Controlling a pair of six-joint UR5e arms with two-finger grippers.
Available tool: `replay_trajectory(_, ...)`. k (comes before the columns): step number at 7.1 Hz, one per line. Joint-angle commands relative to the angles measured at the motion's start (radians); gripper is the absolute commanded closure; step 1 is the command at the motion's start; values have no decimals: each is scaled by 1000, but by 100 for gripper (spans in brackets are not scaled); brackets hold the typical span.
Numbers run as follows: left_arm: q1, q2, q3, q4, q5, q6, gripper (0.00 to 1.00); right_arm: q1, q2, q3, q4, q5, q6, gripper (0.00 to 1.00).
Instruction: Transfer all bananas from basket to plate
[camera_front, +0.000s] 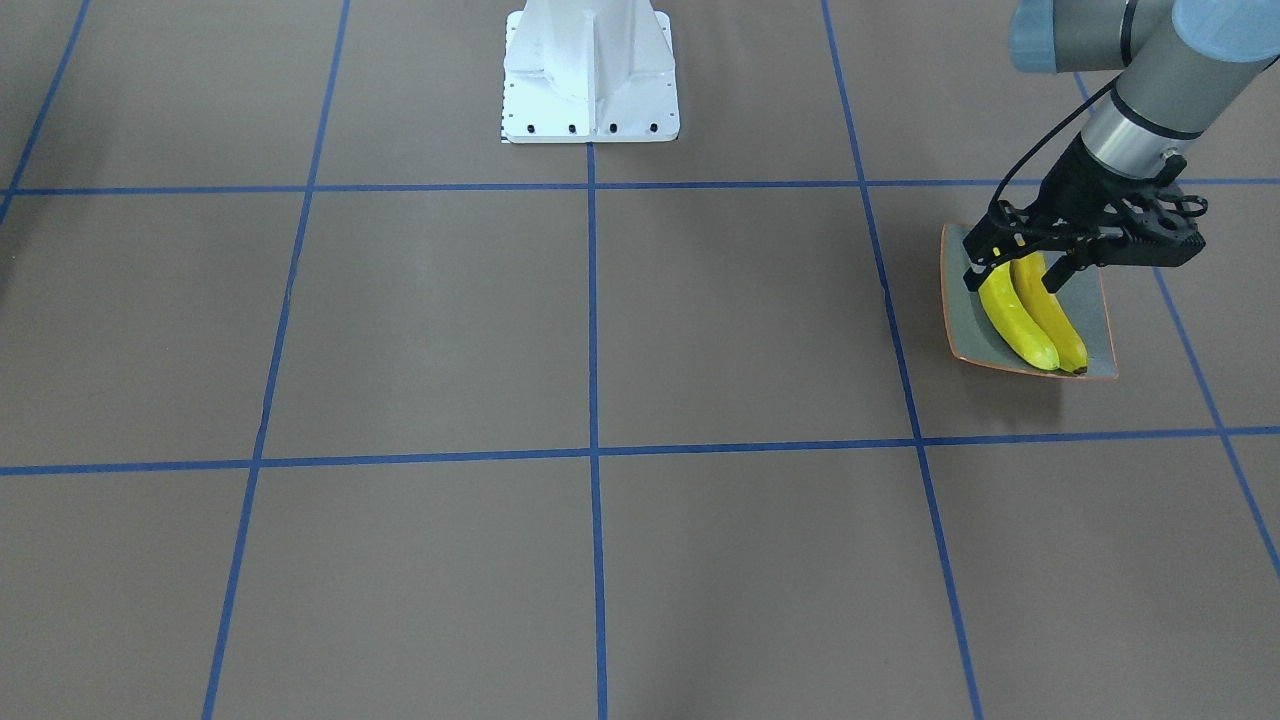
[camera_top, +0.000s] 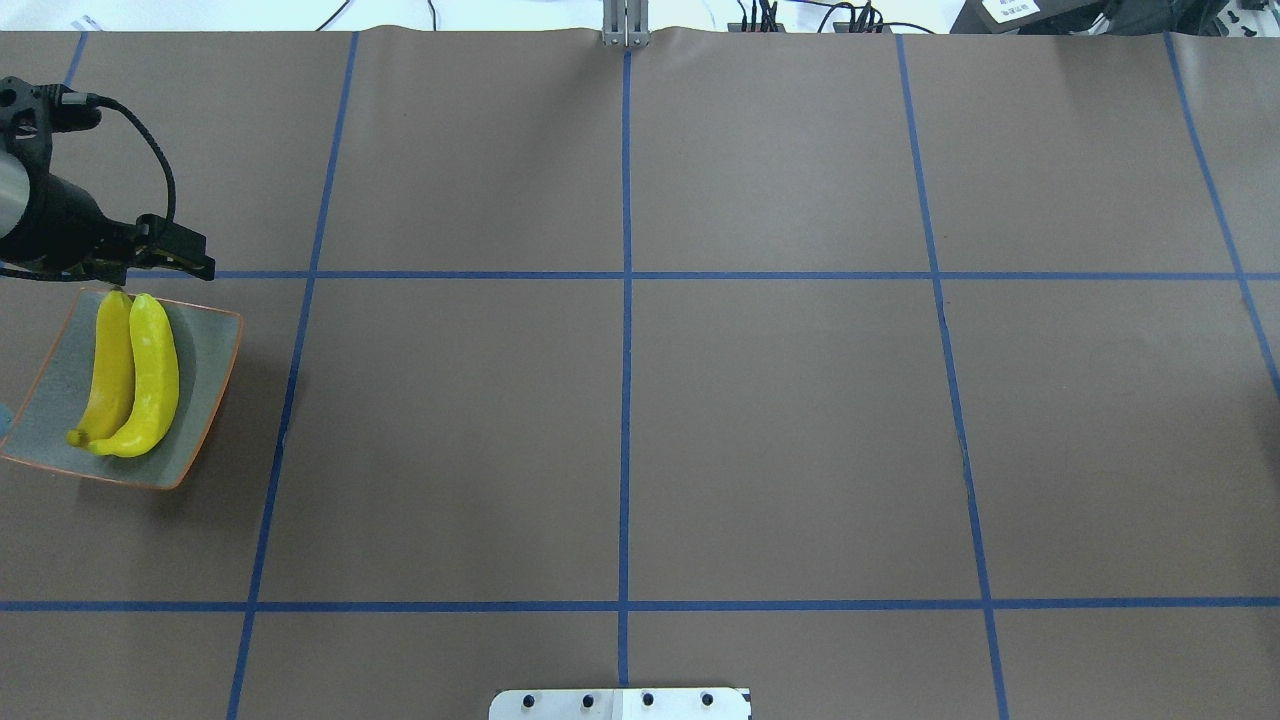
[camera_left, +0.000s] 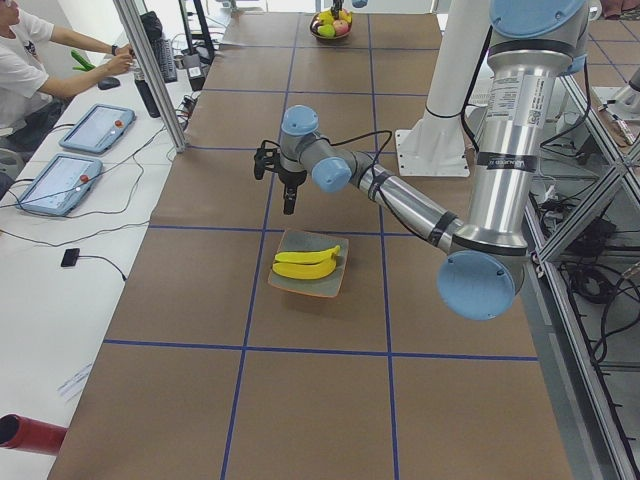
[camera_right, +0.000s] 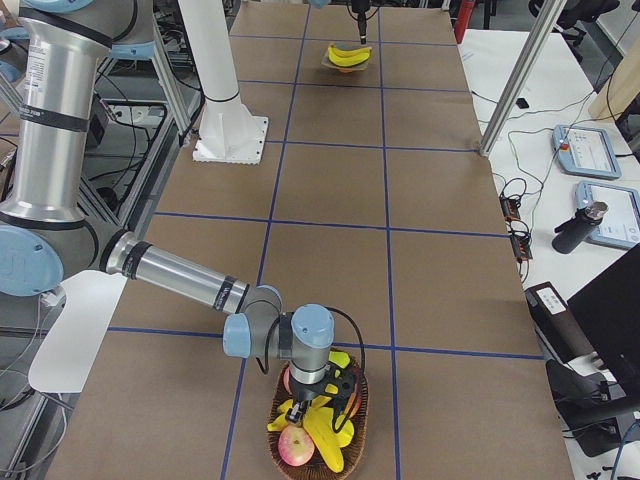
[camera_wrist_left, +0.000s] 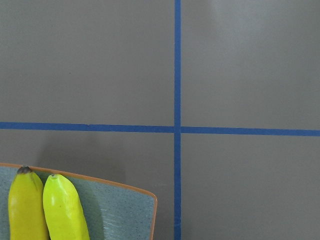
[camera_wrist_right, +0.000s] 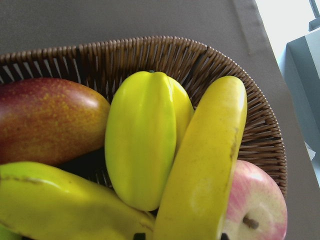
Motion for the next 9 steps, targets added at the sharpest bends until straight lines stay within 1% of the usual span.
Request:
replay_trajectory(1,1,-4,0,0,0,-4,0,3,-1,14,15,4,-36,100)
replay_trajectory(3,1,-5,0,0,0,-8,0,24,-13,66,7,5,-55,100)
replay_trajectory(5,4,-6,3,0,0,-8,0,105,-10,83,-7,5,-175,100)
replay_trajectory(6,7,-8,6,0,0,-9,0,107,-13,145,-42,5,-177,100)
replay_trajectory(7,8,-11,9,-3,0,-26,0,109,-21,247,-109,5,-177,100)
replay_trajectory(8,8,-15,15,-3,0,-26,0,109,-21,289,-129,7,-170,100)
replay_trajectory(9,8,-17,23,-3,0,-24,0,109,-19,293,-119,13,-165,100)
